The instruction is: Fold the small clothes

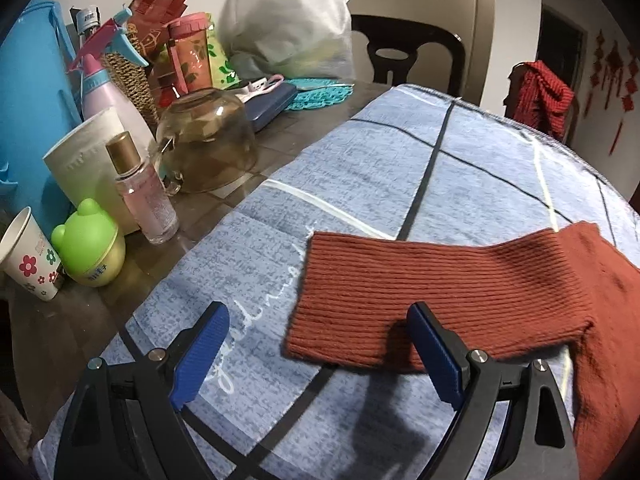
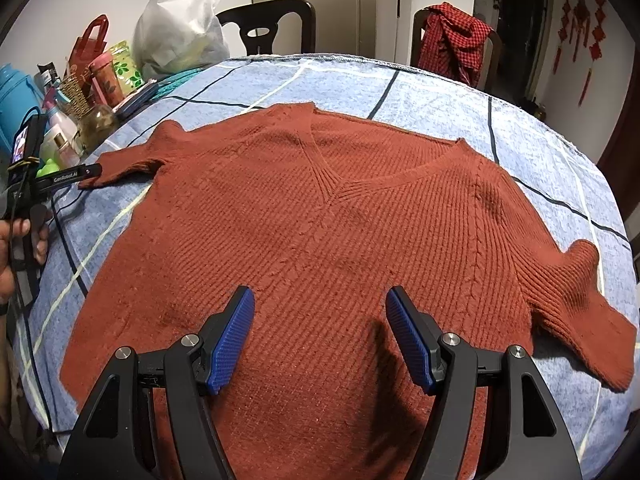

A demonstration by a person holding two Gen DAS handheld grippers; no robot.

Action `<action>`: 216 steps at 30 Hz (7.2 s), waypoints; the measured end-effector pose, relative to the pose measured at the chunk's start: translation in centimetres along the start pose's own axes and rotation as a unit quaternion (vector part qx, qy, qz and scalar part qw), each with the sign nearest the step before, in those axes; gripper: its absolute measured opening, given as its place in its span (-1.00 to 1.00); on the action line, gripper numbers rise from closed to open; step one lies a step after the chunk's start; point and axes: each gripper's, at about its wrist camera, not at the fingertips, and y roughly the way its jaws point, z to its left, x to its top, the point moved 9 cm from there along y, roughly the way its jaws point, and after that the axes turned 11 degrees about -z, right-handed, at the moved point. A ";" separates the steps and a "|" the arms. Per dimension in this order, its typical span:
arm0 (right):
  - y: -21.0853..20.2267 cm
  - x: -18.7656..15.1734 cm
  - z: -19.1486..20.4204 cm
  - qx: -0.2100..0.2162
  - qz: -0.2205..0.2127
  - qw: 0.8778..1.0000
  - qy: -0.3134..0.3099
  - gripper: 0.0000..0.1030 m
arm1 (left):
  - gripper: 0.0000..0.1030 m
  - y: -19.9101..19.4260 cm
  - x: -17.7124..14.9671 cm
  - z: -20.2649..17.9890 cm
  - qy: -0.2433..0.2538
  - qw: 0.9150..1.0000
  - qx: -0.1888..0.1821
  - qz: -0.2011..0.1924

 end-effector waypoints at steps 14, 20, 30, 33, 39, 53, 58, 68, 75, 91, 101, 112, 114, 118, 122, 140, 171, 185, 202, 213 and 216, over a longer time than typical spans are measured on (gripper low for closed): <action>-1.2 0.3 0.3 0.006 -0.015 1.000 0.002 0.33 | -0.73 -0.4 1.0 -3.2 -0.016 0.993 -0.113 0.009; -2.1 0.3 -0.4 0.003 -0.022 1.000 0.015 0.33 | -0.74 -4.7 4.6 -8.8 -0.023 0.973 -0.228 -0.035; -3.1 -0.1 -2.6 -0.015 -0.029 0.998 0.047 0.33 | -0.74 -9.2 3.6 -25.1 0.047 0.922 -0.385 -0.016; -3.2 -0.3 -3.4 -0.020 -0.027 0.998 0.059 0.33 | -0.72 -8.3 1.2 -28.4 0.054 0.912 -0.406 0.025; -3.2 0.1 -4.4 -0.021 -0.028 0.996 0.077 0.33 | -0.11 -9.7 -0.7 -28.9 0.054 0.896 -0.436 0.060; 3.6 5.4 -1.6 0.060 -0.014 0.994 0.092 -0.17 | -0.05 -5.3 1.4 -19.7 0.075 0.950 -0.304 0.015; 7.4 5.2 -2.0 0.073 0.030 0.990 0.115 -0.30 | -0.08 -4.5 0.1 -20.4 0.082 0.948 -0.307 0.028; 7.4 6.7 -2.5 0.107 0.010 0.985 0.133 -0.92 | -0.10 -4.8 0.0 -21.3 0.094 0.941 -0.324 0.030; 8.3 6.0 -5.5 0.081 0.020 0.983 0.165 -0.91 | -0.10 -4.7 -0.6 -22.7 0.119 0.934 -0.334 0.039; 9.9 5.9 -5.4 0.050 0.037 0.989 0.133 -0.90 | -0.10 -2.3 0.0 -24.7 0.165 0.940 -0.296 0.027; 7.0 3.5 -4.6 0.051 0.022 0.993 0.102 -0.76 | -0.10 -4.9 -2.1 -23.2 0.186 0.937 -0.293 0.022; -1.3 2.7 -4.0 0.037 -0.035 0.994 0.093 -0.24 | -0.09 -12.2 -3.0 -21.6 0.168 0.945 -0.280 -0.007; -2.7 2.2 -3.7 0.038 -0.042 0.994 0.094 -0.24 | -0.09 -13.2 -3.4 -21.7 0.161 0.945 -0.284 -0.005; -4.6 1.1 -3.6 0.034 -0.051 0.993 0.098 -0.24 | -0.09 -14.9 -3.7 -21.7 0.154 0.947 -0.280 -0.018; -5.4 -0.1 -3.6 0.035 -0.047 0.993 0.105 -0.24 | -0.08 -15.8 -4.0 -22.1 0.152 0.947 -0.283 -0.023; -7.7 -2.6 -7.7 0.001 -0.057 0.987 0.153 -0.24 | -0.08 -16.8 -4.5 -25.0 0.185 0.938 -0.293 -0.026; -8.4 -8.5 -27.0 -0.157 -0.088 0.886 0.427 -0.16 | 0.00 -11.5 -7.3 -27.0 0.186 0.934 -0.303 0.024; -9.1 -1.3 -24.9 -0.122 -0.157 0.911 0.361 -0.81 | 0.13 -11.5 -7.5 -27.3 0.186 0.932 -0.310 0.023; 3.0 2.8 -5.2 0.087 -0.033 0.982 0.164 -0.74 | 0.13 -12.4 -4.1 -26.1 0.130 0.932 -0.339 0.013; -3.5 -0.2 -9.1 0.064 -0.083 0.977 0.187 -0.49 | 0.13 -14.7 -2.6 -34.6 0.183 0.879 -0.439 0.008; -3.9 -1.5 -10.1 0.050 -0.081 0.974 0.205 -0.49 | 0.13 -14.5 -3.6 -38.4 0.218 0.862 -0.457 0.023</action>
